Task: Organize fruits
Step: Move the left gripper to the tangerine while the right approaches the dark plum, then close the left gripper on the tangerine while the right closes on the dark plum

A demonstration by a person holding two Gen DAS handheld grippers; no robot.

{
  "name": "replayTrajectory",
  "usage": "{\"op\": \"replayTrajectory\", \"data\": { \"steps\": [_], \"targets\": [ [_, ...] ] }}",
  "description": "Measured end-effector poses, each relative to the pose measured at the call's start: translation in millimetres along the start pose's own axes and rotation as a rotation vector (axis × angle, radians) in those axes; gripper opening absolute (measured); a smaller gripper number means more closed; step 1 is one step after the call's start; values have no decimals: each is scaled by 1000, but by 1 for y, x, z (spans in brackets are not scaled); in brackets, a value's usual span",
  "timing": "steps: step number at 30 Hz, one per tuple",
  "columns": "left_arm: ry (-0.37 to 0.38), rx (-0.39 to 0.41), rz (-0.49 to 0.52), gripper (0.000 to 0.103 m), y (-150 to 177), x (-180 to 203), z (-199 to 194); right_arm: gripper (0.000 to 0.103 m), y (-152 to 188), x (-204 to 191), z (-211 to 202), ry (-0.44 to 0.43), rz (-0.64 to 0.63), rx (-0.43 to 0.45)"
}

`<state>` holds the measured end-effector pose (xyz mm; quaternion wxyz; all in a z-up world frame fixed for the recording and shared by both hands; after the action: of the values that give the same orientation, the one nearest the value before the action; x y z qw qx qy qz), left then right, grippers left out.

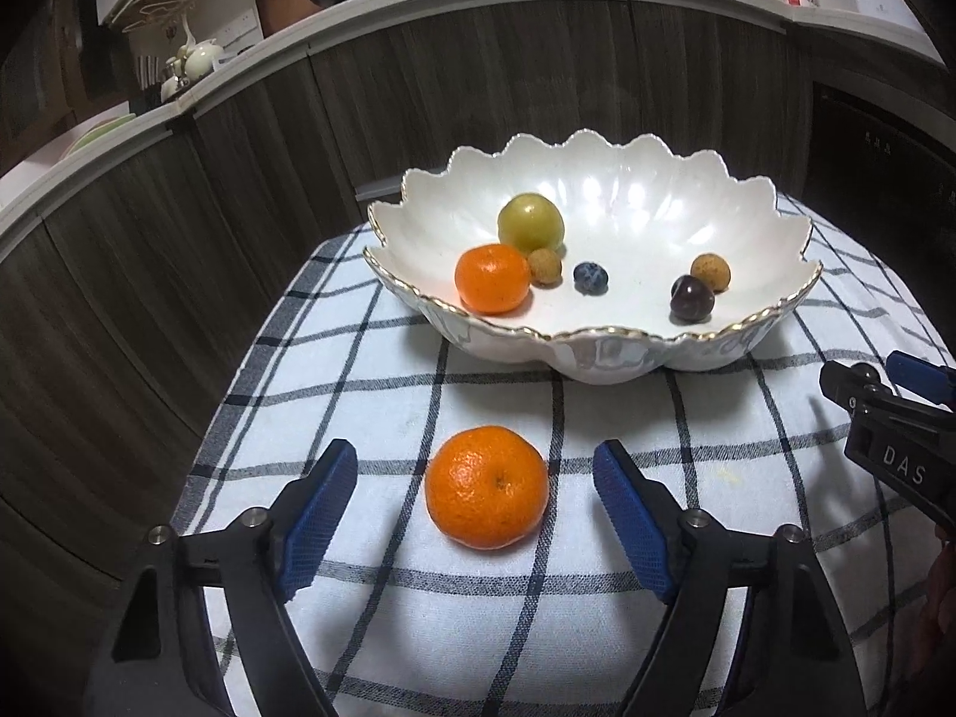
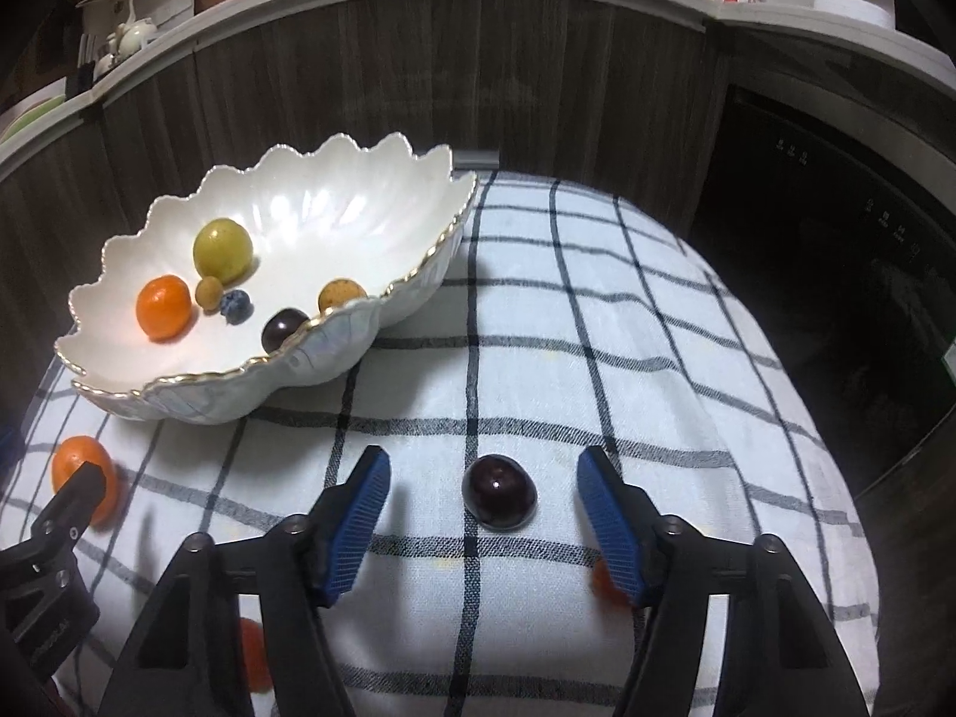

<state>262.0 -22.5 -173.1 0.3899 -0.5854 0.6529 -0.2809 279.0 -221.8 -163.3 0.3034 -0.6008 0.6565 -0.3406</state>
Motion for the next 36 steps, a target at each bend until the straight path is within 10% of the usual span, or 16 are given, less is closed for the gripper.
{"op": "replayTrajectory", "data": {
  "steps": [20, 36],
  "targets": [
    [22, -109, -13, 46, 16, 2, 26, 48, 4, -1, 14, -19, 26, -53],
    [35, -101, -16, 44, 13, 3, 20, 28, 4, 4, 12, -30, 48, -56]
  ]
}}
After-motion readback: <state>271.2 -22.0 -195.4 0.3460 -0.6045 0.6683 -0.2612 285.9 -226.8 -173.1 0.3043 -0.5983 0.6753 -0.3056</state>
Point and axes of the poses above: each gripper's, at about its wrist camera, not at the fingertips, and z roughly the way its jaws point, x to its right, y to its underside, the point moved 6 cm from there along z, roughly the way its jaws point, and after that the axes turned 12 degrees about x, right-handed, at the moved point
